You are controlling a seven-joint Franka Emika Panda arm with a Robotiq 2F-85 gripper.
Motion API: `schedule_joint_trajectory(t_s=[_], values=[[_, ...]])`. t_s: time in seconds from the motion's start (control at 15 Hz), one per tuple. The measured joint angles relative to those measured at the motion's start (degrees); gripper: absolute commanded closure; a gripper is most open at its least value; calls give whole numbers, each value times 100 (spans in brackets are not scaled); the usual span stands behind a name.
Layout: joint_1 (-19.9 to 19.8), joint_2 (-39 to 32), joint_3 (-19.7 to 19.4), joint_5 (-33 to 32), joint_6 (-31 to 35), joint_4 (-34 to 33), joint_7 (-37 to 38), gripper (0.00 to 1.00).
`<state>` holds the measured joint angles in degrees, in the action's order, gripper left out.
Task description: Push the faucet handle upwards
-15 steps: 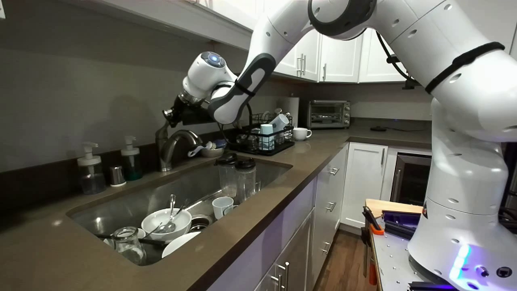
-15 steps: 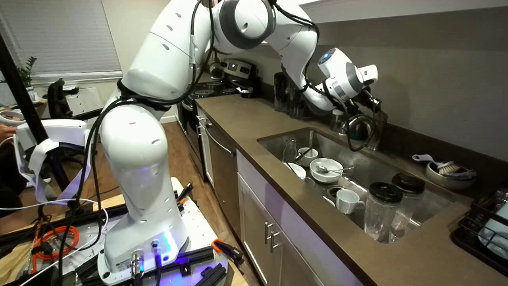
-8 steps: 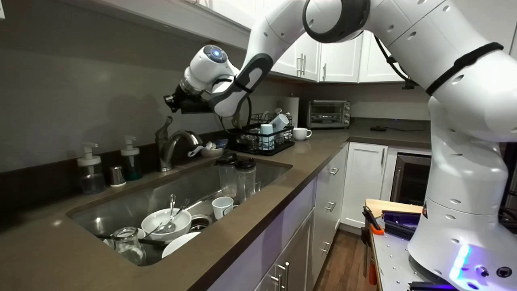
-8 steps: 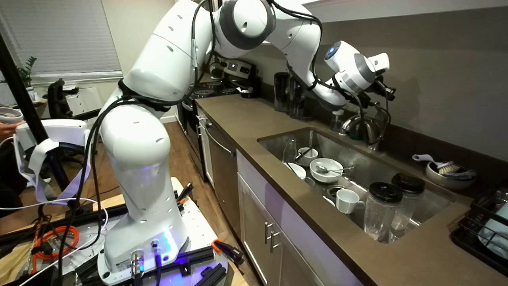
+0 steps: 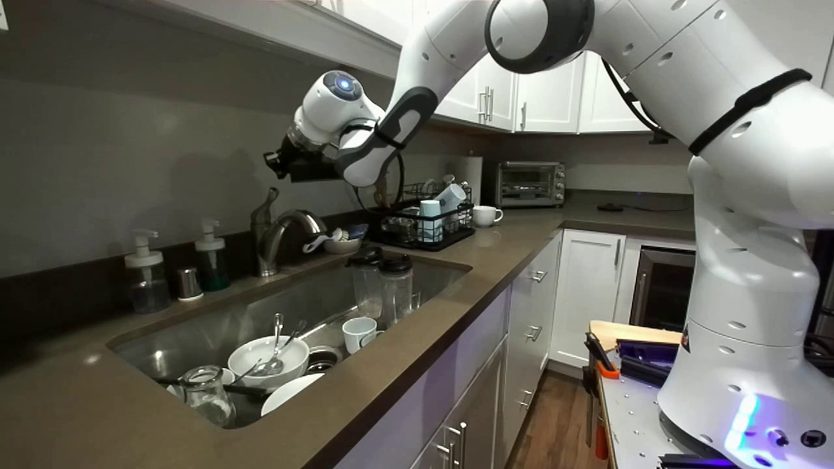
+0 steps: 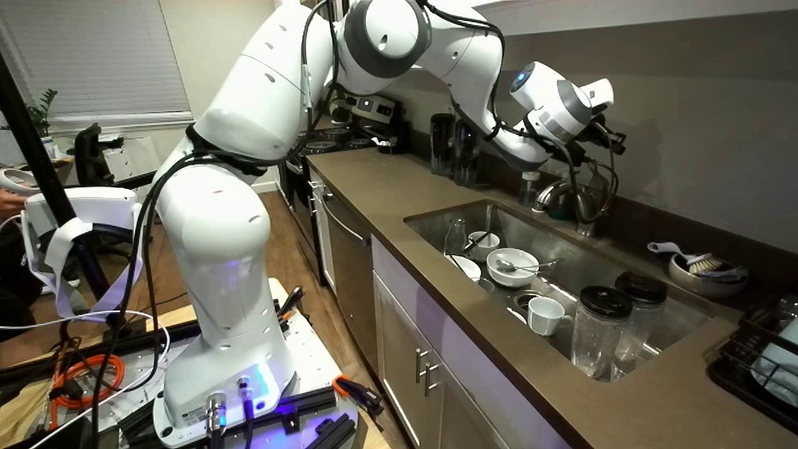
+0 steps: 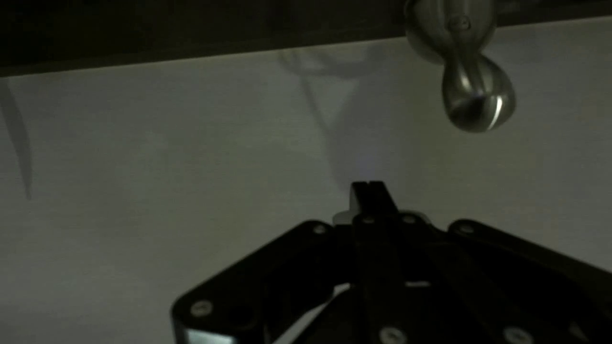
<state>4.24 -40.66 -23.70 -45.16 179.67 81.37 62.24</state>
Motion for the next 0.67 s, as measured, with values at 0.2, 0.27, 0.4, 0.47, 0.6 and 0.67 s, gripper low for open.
schedule_joint_trajectory(t_s=[0.2,0.27,0.4,0.47,0.6,0.67], values=[[-8,-1,150,-1,-231,27,-52,96],[-20,-1,219,-1,-313,33,-98,96],[-21,0,304,-1,-472,37,-148,96],[-17,-1,325,-2,-539,37,-158,97],[-8,2,326,-14,-694,36,-160,96],[-3,2,322,-25,-774,36,-161,96]])
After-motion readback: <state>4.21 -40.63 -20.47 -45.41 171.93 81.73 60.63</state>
